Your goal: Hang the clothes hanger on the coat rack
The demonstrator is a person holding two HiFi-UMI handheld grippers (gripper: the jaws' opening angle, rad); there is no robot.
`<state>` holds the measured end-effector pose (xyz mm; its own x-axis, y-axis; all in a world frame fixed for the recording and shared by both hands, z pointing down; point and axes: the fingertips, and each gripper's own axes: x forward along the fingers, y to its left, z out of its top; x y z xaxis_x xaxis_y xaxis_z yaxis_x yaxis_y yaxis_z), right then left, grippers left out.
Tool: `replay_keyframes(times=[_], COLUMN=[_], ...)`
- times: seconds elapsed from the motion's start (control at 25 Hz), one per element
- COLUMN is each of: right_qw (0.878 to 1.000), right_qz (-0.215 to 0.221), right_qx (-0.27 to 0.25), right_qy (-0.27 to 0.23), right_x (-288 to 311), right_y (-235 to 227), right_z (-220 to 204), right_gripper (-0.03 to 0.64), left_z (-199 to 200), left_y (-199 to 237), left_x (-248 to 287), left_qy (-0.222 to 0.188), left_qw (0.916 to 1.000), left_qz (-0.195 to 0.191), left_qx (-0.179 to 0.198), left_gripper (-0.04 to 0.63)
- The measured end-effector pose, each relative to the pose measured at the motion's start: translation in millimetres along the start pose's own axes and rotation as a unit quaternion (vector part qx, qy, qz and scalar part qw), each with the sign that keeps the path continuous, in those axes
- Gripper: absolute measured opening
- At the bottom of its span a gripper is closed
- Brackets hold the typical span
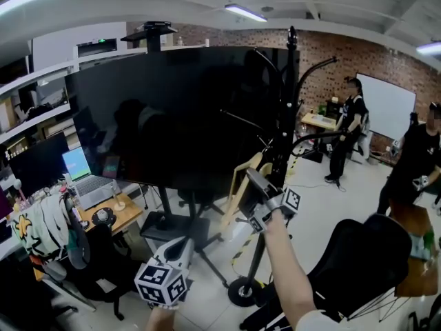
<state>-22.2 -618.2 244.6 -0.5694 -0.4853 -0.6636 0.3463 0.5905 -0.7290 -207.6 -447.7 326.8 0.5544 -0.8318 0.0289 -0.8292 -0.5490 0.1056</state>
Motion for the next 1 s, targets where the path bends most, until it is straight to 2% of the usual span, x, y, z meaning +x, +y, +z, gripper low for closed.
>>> replay_keyframes(times=[0.16,0.4,0.64,0.76,1.0], right_qw=[1.0,0.995,0.989,0.986,0.984], right_qz=[-0.012,-0.075,-0.108,-0.128,-0.14], right_qx=[-0.007,-0.069,-0.099,-0.107,-0.108], right_qy=[-0.004,0.012,0.021,0.024,0.018], right_x=[-11,-29,-48,-57,-71], right_y=[-6,-20,-30,-34,-34], right_z=[3,2,6,3,7], right_gripper=[0.138,0.138,0.14,0.141,0.144], left_z=[-3,-7,-10,-11,-14], left_y=[-3,-10,-17,-21,-31], left_x=[3,8,12,15,17], left_qy=[0.003,0.006,0.01,0.013,0.016], left_qw=[1.0,0.9999,0.9997,0.9996,0.9993], left_qz=[-0.004,-0.013,-0.02,-0.025,-0.033], left_qx=[-0.002,-0.003,-0.003,-0.003,-0.003], left_gripper=[-0.009,-0.009,-0.009,-0.009,-0.009])
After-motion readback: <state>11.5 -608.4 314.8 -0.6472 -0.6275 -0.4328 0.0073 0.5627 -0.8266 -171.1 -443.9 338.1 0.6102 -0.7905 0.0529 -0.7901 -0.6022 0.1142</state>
